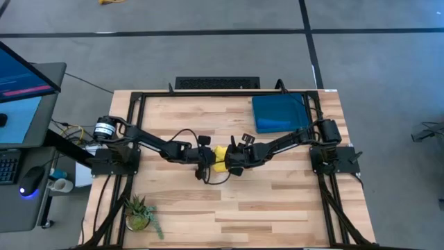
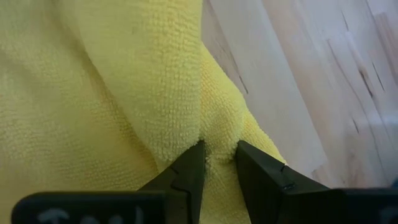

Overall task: Roll microfiber towels into tight, uniform cylinder then place into a basket
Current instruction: Roll the yellow microfiber cloth

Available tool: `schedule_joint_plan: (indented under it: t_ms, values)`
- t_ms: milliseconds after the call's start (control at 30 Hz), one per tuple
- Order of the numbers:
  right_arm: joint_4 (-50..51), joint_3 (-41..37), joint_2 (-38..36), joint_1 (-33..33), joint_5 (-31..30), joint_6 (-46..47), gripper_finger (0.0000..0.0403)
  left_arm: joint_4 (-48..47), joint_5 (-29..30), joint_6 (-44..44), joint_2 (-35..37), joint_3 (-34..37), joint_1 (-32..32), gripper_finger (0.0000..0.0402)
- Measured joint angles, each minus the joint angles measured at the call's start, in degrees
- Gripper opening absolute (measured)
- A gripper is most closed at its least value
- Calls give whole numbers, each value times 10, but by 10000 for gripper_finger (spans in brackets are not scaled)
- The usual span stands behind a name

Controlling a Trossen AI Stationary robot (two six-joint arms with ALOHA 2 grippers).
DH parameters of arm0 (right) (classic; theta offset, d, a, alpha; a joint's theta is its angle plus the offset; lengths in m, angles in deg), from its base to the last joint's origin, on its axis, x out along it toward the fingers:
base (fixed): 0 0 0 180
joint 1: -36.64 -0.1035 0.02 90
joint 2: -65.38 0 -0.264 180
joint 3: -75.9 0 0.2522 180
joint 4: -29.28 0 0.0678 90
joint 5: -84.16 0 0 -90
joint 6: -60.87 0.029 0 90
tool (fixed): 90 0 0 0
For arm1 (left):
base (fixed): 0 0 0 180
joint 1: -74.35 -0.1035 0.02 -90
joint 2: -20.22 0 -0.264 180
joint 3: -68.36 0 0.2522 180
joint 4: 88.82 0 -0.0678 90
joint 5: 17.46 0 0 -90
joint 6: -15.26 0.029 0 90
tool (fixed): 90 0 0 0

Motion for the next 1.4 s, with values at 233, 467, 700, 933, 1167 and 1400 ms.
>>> schedule_joint_plan:
  t_ms: [233,467,700,933,1167,1400]
  values:
    - [0,0,0,0,-2,0,117,-68,130,11,52,0,32,91]
    - [0,0,0,0,-2,0,118,-41,160,-1,115,0,15,91]
    - [0,0,0,0,-4,0,118,85,-1,-15,76,-1,-61,91]
    - [0,0,0,0,-4,0,118,145,-60,-16,5,0,-75,91]
    - [0,0,0,0,-4,0,118,129,-108,-14,-2,-1,-62,91]
    - [0,0,0,0,-4,4,118,98,-111,38,-2,-1,-24,91]
